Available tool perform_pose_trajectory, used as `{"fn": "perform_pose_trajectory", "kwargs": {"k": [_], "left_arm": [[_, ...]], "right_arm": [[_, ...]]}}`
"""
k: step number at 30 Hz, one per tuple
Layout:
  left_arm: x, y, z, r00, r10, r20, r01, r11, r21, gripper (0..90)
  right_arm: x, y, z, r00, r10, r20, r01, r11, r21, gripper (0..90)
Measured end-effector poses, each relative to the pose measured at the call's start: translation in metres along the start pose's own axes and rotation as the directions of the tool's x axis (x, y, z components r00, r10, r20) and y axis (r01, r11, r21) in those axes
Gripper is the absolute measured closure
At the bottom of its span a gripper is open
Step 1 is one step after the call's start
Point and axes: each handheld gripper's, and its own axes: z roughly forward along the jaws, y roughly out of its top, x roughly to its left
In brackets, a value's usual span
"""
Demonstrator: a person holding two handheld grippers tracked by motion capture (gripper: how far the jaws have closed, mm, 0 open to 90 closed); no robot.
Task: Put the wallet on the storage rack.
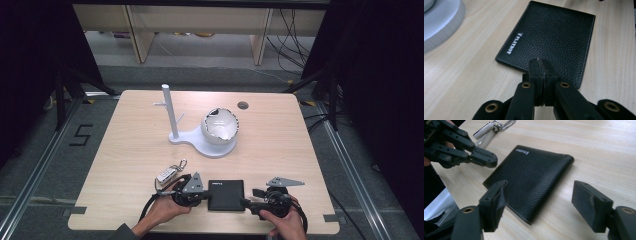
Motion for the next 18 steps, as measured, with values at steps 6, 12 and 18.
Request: {"fn": "perform_pose_trajectory", "kwargs": {"k": [6,12,18], "left_arm": [[0.002,-0.001,0.002,0.9998,-0.014,0.013,0.014,0.9999,-0.004,88.3],[0.000,-0.001,0.002,0.9999,-0.007,0.014,0.007,0.9999,0.009,88.8],[-0.003,-0.002,0.002,0.9989,-0.027,0.038,0.027,0.9996,0.005,88.6]], "right_arm": [[-0.004,0.004,0.009,0.9988,-0.045,0.018,0.045,0.9988,0.017,35.4],[-0.002,0.010,0.019,0.9999,0.012,0.012,-0.012,0.9991,0.040,36.7],[-0.005,0.015,0.026,0.9995,0.021,0.022,-0.022,0.9990,0.040,38.2]]}}
